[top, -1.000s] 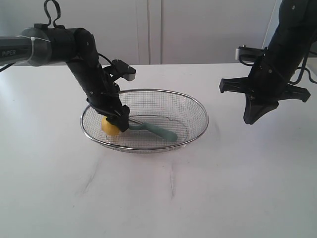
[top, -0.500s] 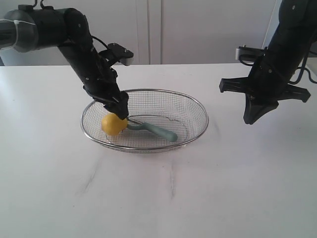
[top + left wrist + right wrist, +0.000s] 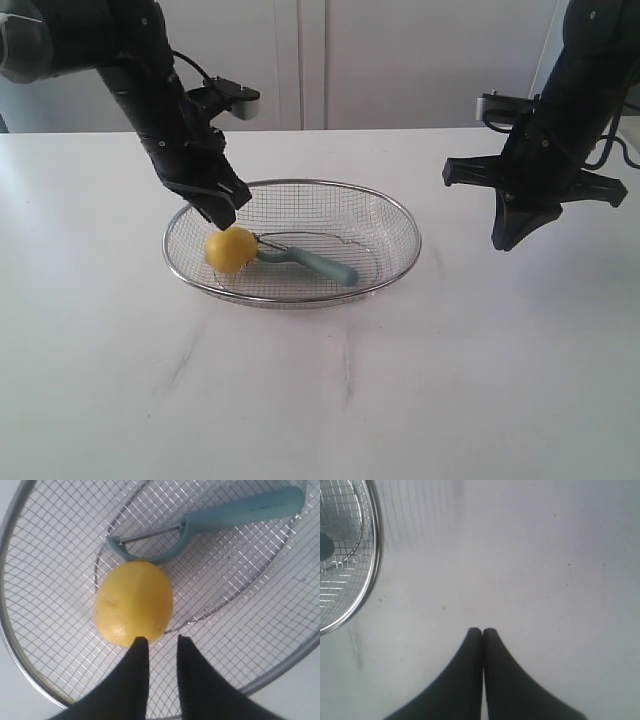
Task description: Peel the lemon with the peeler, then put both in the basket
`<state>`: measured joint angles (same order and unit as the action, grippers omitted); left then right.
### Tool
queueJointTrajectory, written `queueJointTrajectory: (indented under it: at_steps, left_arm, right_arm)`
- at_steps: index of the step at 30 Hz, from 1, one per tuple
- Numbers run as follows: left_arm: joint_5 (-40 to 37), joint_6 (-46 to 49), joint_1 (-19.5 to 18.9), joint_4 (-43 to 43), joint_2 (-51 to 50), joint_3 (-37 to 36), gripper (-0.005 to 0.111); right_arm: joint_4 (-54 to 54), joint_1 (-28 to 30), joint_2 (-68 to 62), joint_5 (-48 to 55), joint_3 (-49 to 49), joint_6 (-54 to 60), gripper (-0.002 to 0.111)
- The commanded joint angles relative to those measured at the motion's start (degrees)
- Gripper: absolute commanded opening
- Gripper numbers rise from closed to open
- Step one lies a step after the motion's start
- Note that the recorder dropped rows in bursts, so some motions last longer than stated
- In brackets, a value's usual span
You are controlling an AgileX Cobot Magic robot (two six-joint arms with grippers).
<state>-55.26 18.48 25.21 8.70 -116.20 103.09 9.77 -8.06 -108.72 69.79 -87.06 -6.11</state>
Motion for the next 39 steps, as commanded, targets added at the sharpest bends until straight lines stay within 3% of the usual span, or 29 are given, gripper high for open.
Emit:
queueJointTrajectory:
  at_steps: [1, 3, 10, 28, 39]
  left_arm:
    - [-4.5, -0.7, 0.1, 0.6, 0.9, 0.3, 0.005]
    - [-5.2, -1.4, 0.1, 0.6, 0.9, 0.3, 0.000]
    - [-6.2, -4.0, -0.7, 0.9, 0.9, 0.3, 0.000]
    - [-10.6, -15.9, -13.0, 0.6, 0.9, 0.3, 0.000]
    - [-12.7, -15.7, -13.6, 1.0, 0.9, 0.3, 0.000]
  right_arm:
    - [-0.4, 0.2, 0.6, 0.2, -0.2, -0.2, 0.000]
    - [-0.4, 0.2, 0.6, 0.2, -0.2, -0.2, 0.000]
    - [-0.4, 0.2, 0.6, 0.2, -0.2, -0.2, 0.000]
    - [-0.4, 0.2, 0.6, 0.2, -0.2, -0.2, 0.000]
    - [-0.4, 0.2, 0.6, 0.2, -0.2, -0.2, 0.000]
